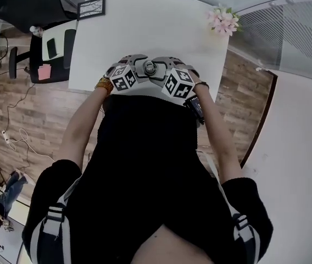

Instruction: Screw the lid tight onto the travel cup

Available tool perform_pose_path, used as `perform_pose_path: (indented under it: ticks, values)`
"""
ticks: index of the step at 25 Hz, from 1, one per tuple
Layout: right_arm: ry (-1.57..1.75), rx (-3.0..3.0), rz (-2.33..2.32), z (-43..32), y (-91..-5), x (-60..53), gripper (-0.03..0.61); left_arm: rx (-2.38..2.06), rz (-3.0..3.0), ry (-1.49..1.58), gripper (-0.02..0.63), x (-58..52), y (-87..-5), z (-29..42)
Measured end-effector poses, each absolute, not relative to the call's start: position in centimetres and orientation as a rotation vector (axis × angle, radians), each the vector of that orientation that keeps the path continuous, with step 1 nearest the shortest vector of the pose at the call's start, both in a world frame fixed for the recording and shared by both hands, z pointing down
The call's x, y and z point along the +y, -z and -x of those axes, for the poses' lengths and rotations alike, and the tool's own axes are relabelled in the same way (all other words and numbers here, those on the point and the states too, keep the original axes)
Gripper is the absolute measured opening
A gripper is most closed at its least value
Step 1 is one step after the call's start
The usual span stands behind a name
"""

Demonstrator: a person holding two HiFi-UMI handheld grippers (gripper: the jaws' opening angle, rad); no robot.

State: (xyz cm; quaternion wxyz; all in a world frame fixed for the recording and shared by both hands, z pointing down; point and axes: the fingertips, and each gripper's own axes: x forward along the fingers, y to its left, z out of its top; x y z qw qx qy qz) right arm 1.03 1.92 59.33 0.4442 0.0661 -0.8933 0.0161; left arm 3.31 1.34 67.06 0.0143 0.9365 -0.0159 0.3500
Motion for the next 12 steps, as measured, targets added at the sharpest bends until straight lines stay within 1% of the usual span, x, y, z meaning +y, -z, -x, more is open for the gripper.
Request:
perform_pose_path:
  ticks: [2, 6, 9, 10, 12]
  values:
    - [-0.126, -2.262, -0.345, -0.5, -58.3, 1.5, 0.282, -0.225, -2.875, -1.032, 0.377, 1.1, -66.8, -2.7]
    - [-0.191, -2.205, -0.628, 0.1, -58.5, 0.7, 0.282, -0.49, -2.794, -0.911, 0.376, 0.8, -66.0, -3.2]
    - [-0.233, -2.143, -0.716, -0.6, -59.5, 0.4, 0.282, -0.539, -2.747, -0.864, 0.371, 0.9, -66.2, -3.6]
    - [-0.241, -2.138, -0.717, -0.7, -59.6, 0.4, 0.276, -0.532, -2.748, -0.86, 0.356, 0.9, -66.2, -3.7]
    - [-0.238, -2.145, -0.692, -0.7, -59.7, 0.6, 0.244, -0.5, -2.761, -0.862, 0.354, 1.0, -66.2, -3.7]
